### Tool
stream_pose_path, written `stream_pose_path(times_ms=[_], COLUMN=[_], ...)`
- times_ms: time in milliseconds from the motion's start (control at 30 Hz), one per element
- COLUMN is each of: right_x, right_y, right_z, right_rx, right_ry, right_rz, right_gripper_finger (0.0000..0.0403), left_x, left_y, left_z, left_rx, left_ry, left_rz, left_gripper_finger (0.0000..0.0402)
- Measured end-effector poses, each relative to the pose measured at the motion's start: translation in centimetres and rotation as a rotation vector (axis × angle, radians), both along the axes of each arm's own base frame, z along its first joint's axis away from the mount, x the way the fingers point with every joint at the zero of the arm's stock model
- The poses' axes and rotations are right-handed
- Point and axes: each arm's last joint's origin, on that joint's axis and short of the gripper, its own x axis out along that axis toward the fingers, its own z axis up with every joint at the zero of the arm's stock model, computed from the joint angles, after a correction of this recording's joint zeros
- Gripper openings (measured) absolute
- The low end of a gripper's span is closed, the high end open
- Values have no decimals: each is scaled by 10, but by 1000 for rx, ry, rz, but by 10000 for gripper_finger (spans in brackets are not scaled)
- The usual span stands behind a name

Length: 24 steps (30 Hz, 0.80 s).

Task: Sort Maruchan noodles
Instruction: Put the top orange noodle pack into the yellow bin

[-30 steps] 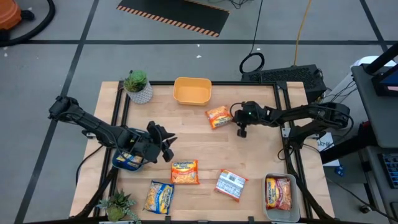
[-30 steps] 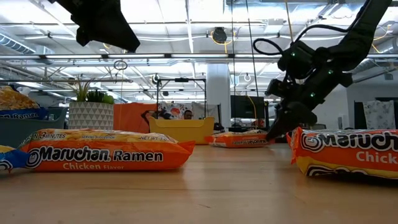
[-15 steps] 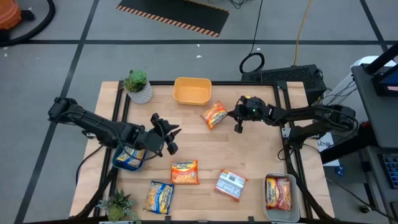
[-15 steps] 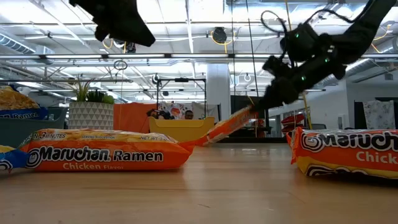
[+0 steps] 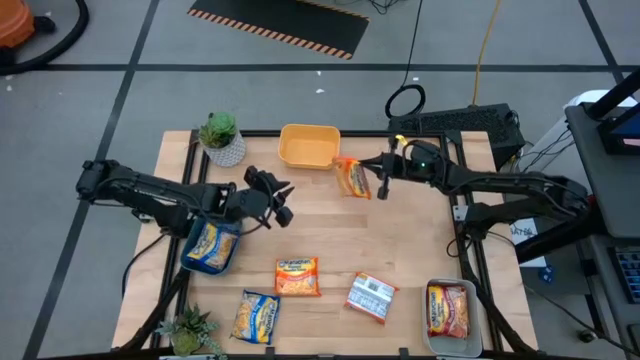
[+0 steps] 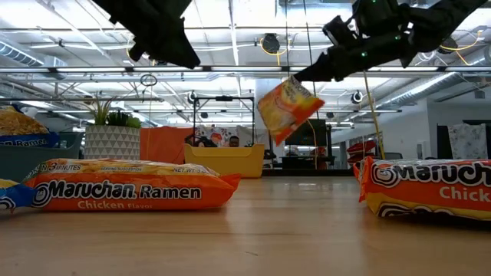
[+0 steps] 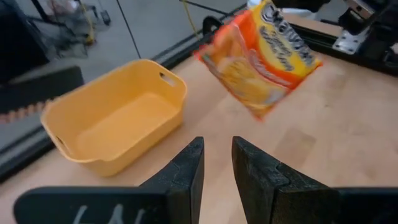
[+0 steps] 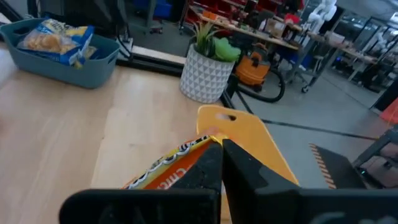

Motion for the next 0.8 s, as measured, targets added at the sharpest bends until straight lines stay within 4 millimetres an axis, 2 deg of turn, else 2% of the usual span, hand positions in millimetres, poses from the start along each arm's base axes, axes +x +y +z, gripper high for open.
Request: stream_pose_path(times_ms=[200,333,433,600,800], right_x=[11,23,35,61,96], right_y=[-5,-10,-15,-26,-54], right_z=[5,15,19,19,12], right_rx=[-22,-60,-75,-86,-95], right_ry=[-4,-91,-138,-122,-85], right_rz=[-2,0,47,75,74], right_gripper_finger=[0,0,0,0,0], left_x=[13,24,27,24,20], left_y=[-7,-14,-19,-31,-50], left_z=[-19,-32,-33,-32,-31], left_rx=[-80,-92,-100,-108,-87], left_ry=[30,45,27,29,42], left_rz=[-22,-55,-78,-130,-210], left_gripper_finger=[88,88,88,88,88])
